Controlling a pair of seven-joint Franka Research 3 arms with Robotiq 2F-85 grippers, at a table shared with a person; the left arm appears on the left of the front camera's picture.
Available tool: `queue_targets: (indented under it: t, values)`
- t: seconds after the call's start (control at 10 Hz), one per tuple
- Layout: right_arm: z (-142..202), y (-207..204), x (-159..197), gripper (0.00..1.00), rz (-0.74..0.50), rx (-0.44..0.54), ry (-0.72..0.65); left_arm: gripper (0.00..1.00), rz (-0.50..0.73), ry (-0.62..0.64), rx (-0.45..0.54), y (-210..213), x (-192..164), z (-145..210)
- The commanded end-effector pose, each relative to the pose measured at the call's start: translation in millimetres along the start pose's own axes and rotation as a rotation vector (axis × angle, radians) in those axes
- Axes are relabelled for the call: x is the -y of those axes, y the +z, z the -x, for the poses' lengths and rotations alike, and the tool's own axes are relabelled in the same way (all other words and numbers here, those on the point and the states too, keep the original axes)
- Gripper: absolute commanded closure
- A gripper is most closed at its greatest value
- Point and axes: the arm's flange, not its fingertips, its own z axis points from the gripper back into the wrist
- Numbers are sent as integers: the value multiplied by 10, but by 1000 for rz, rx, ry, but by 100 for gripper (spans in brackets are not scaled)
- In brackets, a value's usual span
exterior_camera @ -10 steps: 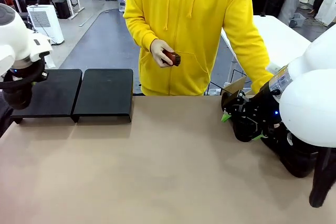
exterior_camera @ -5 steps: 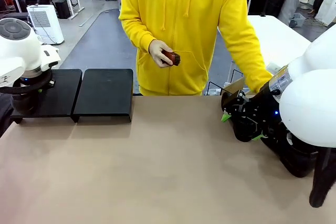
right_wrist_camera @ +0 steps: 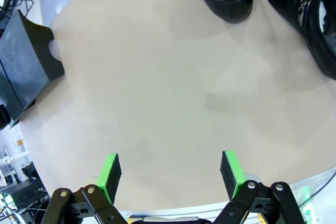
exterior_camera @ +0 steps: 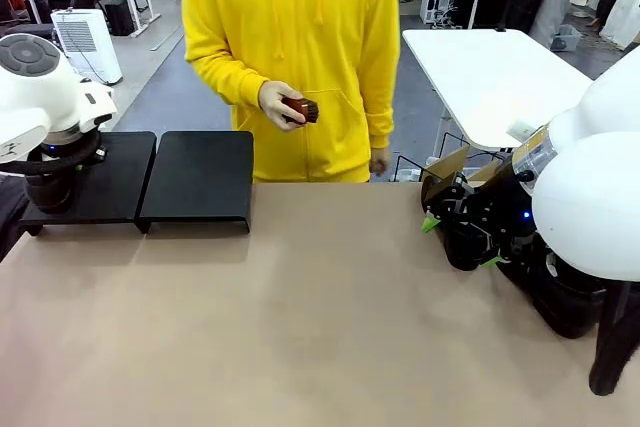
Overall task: Organize the shoes by placing them on the stand.
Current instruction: Place the Shoe from the middle of the table onto the Shoes Stand.
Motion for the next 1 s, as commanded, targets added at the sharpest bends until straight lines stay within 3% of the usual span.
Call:
queue_targets:
  t: [0.0,0.1,0.6,0.9]
  values:
    - [-25,-3,1,0,-13,3,18,100,-24,12,21,-63,-21,-40]
    - [-25,-3,1,0,-13,3,18,100,-17,9,9,-76,-16,-31]
    - [-25,-3,1,0,-13,3,18,5,-30,27,15,-43,-79,-58]
    - [-25,-3,1,0,-13,3,18,5,-54,81,42,219,-174,-61]
